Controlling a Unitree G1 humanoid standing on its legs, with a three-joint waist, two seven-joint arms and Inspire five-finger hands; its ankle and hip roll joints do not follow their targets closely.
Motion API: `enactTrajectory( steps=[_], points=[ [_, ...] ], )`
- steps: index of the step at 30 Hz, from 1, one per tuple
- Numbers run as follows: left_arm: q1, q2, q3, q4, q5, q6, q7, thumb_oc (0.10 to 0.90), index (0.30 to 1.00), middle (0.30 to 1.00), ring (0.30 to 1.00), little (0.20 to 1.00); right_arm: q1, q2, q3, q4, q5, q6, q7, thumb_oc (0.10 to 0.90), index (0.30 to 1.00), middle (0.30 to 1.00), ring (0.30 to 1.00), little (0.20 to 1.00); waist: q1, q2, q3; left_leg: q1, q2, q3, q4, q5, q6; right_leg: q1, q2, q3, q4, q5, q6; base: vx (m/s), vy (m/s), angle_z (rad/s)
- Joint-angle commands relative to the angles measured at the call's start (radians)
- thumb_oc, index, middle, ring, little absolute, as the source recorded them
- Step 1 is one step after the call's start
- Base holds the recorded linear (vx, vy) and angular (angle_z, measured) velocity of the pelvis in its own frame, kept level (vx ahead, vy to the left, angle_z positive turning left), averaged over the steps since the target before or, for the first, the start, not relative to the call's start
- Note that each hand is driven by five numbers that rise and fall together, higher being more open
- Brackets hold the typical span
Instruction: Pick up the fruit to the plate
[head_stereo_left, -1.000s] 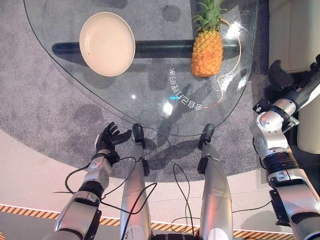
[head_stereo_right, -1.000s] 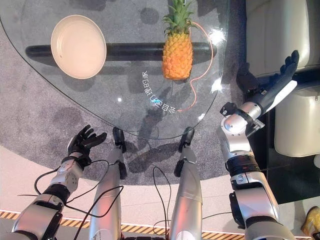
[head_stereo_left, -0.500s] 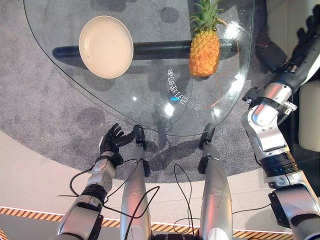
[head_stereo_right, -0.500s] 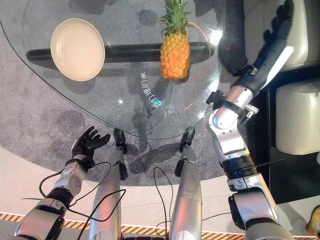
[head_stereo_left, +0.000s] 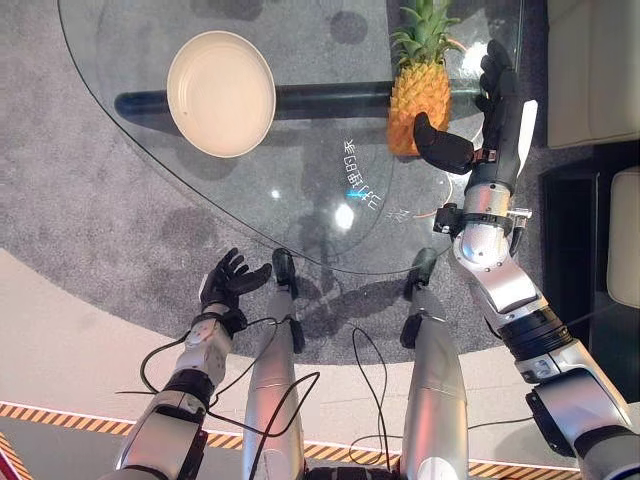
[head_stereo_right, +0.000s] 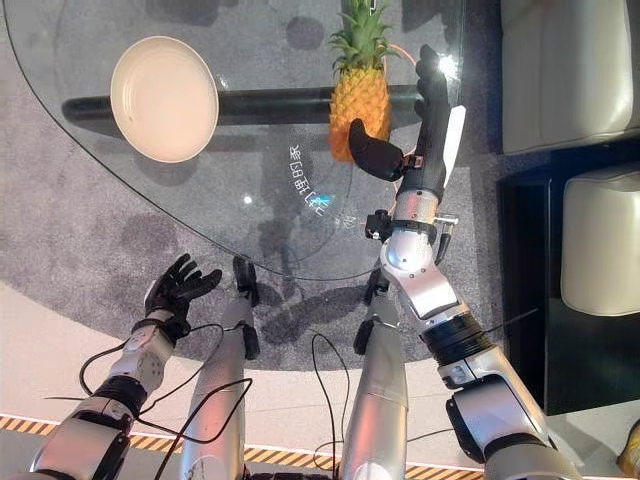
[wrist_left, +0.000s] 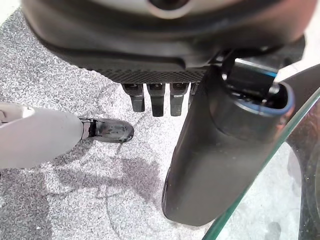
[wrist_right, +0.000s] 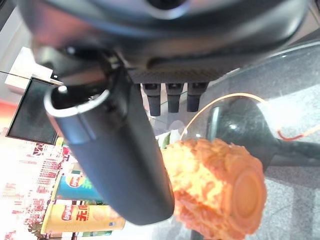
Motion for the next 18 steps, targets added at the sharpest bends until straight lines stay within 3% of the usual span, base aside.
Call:
enactTrajectory(
  steps=[1,8,18],
  points=[
    [0.056,0.011,0.003,0.020,0.001,-0.039,-0.011,0.800,0.900,0.900,0.900,0.900,-0.060,-0.055,0.014,-0.167,0.012,-0.030,0.011,0.800,0.900,0.900,0.900,0.900,-0.017,0.028,-0.019,-0.038,0.004,-0.040,0.058,-0.033,-0.024,0.012,-0.019,-0.036,-0.027,-0.006,0.032,0.00,0.000,0.00],
    [0.056,0.008,-0.001,0.018,0.005,-0.035,-0.010,0.800,0.900,0.900,0.900,0.900,-0.065,-0.052,0.023,-0.165,0.021,-0.015,0.008,0.800,0.900,0.900,0.900,0.900,-0.014,0.030,-0.019,-0.036,0.003,-0.039,0.057,-0.029,-0.023,0.010,-0.019,-0.037,-0.024,-0.005,0.030,0.00,0.000,0.00],
    [0.056,0.011,-0.010,0.008,0.005,-0.016,-0.013,0.800,0.900,0.900,0.900,0.900,-0.074,-0.040,0.037,-0.093,0.152,0.073,0.003,0.800,0.900,0.900,0.900,0.900,-0.007,0.036,-0.019,-0.031,0.004,-0.038,0.049,-0.023,-0.023,0.010,-0.024,-0.040,-0.019,-0.005,0.030,0.01,-0.002,0.00]
  ],
)
